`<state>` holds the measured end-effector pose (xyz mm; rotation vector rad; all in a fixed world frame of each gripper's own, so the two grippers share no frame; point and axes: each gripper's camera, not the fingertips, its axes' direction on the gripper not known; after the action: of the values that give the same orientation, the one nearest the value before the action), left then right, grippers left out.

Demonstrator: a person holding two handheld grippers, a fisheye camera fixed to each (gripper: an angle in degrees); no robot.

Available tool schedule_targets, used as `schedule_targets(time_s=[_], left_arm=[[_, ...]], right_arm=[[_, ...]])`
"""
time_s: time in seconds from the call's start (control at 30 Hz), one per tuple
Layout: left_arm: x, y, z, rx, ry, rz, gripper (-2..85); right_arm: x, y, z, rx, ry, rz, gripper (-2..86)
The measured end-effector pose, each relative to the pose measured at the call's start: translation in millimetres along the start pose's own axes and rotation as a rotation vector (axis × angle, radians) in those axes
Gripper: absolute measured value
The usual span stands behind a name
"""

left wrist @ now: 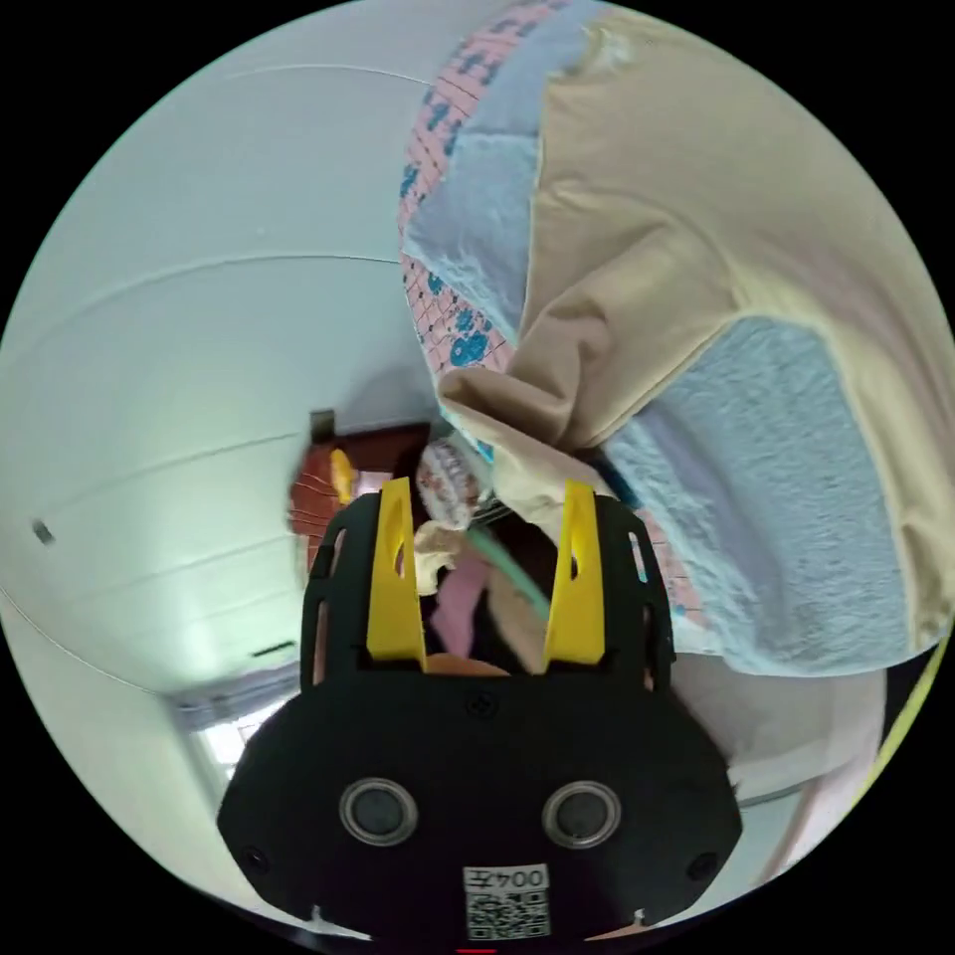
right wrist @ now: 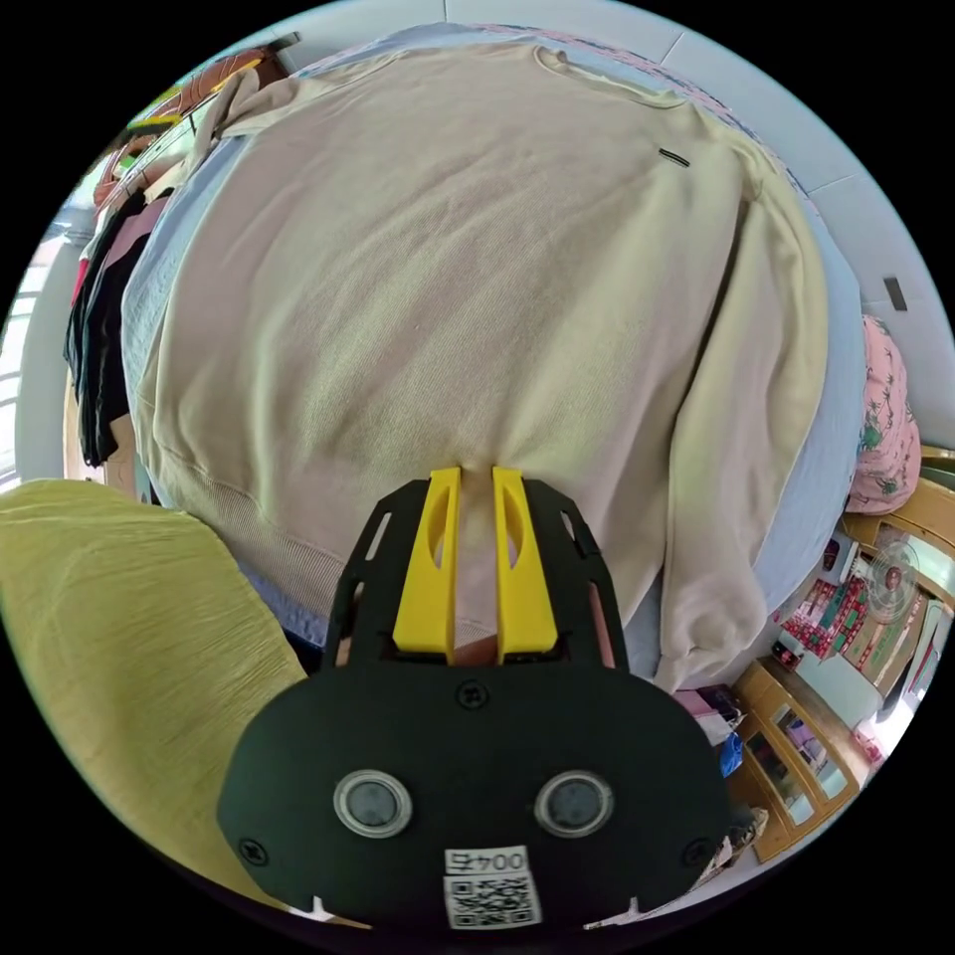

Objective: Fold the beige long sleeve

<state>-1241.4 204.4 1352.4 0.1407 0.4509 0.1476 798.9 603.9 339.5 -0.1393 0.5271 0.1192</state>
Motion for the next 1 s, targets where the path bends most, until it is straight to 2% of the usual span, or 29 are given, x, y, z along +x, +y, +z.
schedule_targets(time_s=[0.07,0.1,0.13,0.17,0.27,0.3,0.37,0.47,0.57,0.77,1.0], left_arm=[[-10.2,60.7,-14.1,0.118,0.303,-0.172,17.3],[-8.7,77.4,-15.2,0.148,0.391,-0.216,16.8],[0.8,111.2,-14.6,0.214,0.589,-0.295,15.9],[18.2,144.6,-10.3,0.275,0.795,-0.374,15.2],[91.0,216.4,7.5,0.342,1.196,-0.558,14.0],[107.7,227.6,9.2,0.33,1.227,-0.579,14.0],[162.2,263.0,1.1,0.316,1.241,-0.634,14.0],[204.6,289.6,-8.7,0.346,1.263,-0.688,14.0],[231.9,300.1,-9.3,0.328,1.275,-0.688,13.9],[263.3,317.5,-2.0,0.303,1.296,-0.782,13.0],[288.3,313.8,-7.2,0.264,1.257,-0.755,8.3]], right_arm=[[4.0,4.1,-20.2,0.028,-0.013,0.017,6.5],[4.9,5.4,-25.2,0.036,-0.015,0.021,6.5],[6.6,8.0,-35.4,0.053,-0.018,0.026,6.5],[8.5,10.6,-45.7,0.07,-0.021,0.03,6.4],[21.1,16.5,-72.5,0.107,-0.065,0.039,5.0],[26.4,18.2,-78.8,0.112,-0.094,0.037,5.1],[60.9,36.7,-113.4,0.168,-0.287,0.063,6.0],[114.5,87.7,-158.2,0.308,-0.38,0.172,8.9],[151.8,143.8,-173.1,0.329,-0.404,0.234,9.9],[167.9,214.6,-172.8,0.356,-0.437,0.356,10.8],[140.6,201.4,-209.5,0.407,-0.397,0.306,10.6]])
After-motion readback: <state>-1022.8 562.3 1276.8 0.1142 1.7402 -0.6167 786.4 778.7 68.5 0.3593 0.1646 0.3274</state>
